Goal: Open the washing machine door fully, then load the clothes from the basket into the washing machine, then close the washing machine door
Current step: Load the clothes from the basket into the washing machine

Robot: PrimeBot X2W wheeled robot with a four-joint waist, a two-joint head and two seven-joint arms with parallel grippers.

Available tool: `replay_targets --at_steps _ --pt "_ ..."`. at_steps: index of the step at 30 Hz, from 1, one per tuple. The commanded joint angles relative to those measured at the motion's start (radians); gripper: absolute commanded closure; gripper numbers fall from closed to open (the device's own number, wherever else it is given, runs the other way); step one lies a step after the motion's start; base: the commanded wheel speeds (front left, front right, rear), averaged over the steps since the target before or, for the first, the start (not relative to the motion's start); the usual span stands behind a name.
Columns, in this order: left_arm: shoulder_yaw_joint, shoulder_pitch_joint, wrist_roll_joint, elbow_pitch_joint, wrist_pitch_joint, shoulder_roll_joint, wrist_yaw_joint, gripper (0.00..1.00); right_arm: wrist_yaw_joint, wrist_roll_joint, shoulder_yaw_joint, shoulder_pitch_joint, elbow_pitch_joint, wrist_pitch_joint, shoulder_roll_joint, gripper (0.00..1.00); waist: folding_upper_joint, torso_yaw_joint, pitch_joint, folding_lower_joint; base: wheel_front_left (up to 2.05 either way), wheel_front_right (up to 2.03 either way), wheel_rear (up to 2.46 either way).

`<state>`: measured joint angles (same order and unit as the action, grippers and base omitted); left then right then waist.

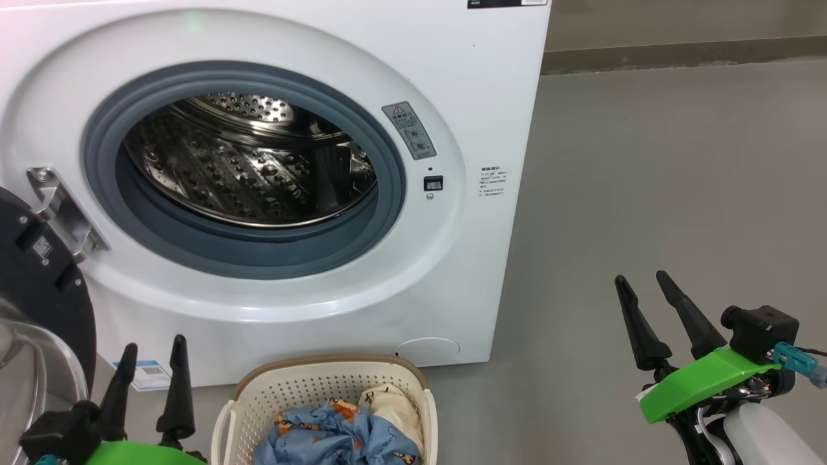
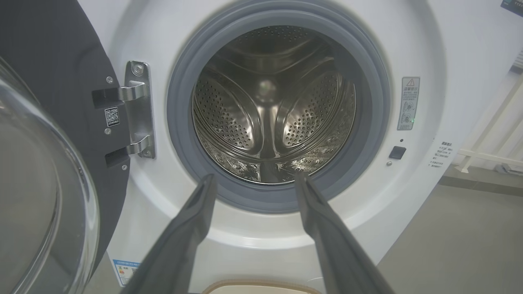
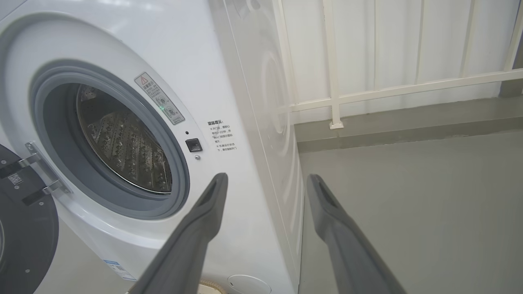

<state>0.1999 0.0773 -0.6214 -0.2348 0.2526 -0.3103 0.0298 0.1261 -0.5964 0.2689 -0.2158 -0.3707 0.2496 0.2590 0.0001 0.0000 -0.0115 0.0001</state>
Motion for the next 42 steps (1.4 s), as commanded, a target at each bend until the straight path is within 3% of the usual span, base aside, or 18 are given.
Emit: replay_targets --at_steps 1,29,42 --pt "-0.040 0.032 0.015 0.015 0.009 -0.022 -0.001 0.00 0.005 0.013 0.014 -0.010 0.020 0.012 0.010 0.00 -0.0001 0.000 0.001 -0.0001 0.11 -0.11 0.00" --pt "-0.032 0.040 0.017 0.005 0.009 -0.024 -0.003 0.00 0.005 0.011 0.022 -0.014 0.017 0.012 0.018 0.00 -0.0001 -0.001 0.022 -0.0001 0.00 0.00 0.00" --pt "-0.007 0.076 0.010 -0.022 -0.005 -0.026 -0.028 0.00 0.005 0.012 0.017 -0.036 0.013 0.012 0.013 0.00 -0.0001 -0.031 0.115 -0.0001 0.00 0.00 0.00"
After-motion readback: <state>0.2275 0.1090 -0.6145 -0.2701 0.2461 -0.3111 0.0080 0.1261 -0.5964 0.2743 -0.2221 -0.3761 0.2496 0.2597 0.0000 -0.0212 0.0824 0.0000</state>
